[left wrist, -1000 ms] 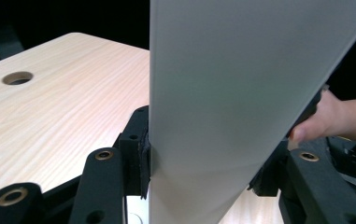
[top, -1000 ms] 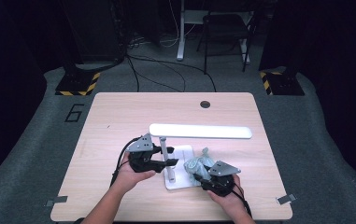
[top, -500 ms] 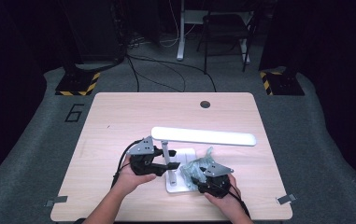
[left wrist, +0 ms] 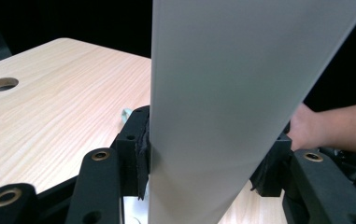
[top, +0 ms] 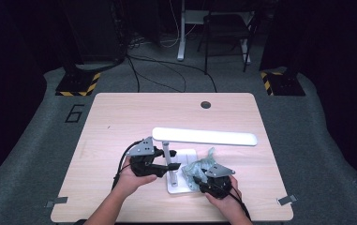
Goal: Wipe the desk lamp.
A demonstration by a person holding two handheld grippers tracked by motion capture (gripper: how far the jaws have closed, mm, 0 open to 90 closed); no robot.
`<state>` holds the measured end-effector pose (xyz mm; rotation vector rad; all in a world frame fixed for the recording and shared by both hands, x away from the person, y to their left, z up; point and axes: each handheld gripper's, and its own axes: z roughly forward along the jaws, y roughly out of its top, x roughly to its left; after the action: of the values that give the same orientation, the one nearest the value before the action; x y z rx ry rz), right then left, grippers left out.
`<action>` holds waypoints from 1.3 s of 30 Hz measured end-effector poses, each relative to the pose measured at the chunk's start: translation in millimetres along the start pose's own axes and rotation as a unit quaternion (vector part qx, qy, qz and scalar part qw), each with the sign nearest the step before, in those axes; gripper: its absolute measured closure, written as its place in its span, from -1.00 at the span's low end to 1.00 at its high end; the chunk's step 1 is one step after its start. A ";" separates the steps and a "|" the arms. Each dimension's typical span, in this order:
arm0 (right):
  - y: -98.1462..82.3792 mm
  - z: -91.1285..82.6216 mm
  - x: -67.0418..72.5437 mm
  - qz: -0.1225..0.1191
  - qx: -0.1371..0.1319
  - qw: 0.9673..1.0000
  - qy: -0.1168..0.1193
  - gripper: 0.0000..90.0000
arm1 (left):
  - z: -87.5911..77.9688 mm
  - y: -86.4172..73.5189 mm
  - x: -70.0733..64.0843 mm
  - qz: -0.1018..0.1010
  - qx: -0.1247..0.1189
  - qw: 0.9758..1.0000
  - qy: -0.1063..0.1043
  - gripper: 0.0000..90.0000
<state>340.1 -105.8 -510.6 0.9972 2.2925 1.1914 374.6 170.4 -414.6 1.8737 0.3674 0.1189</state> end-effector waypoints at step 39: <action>3.0 -0.7 -4.8 0.085 -0.012 0.996 -0.002 0.46 | -43.4 -3.9 -8.7 -0.015 0.003 0.998 0.056 0.21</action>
<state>344.2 -108.6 -507.7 1.2054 2.2208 1.2792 354.3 208.2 -403.1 1.8714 0.4738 0.2028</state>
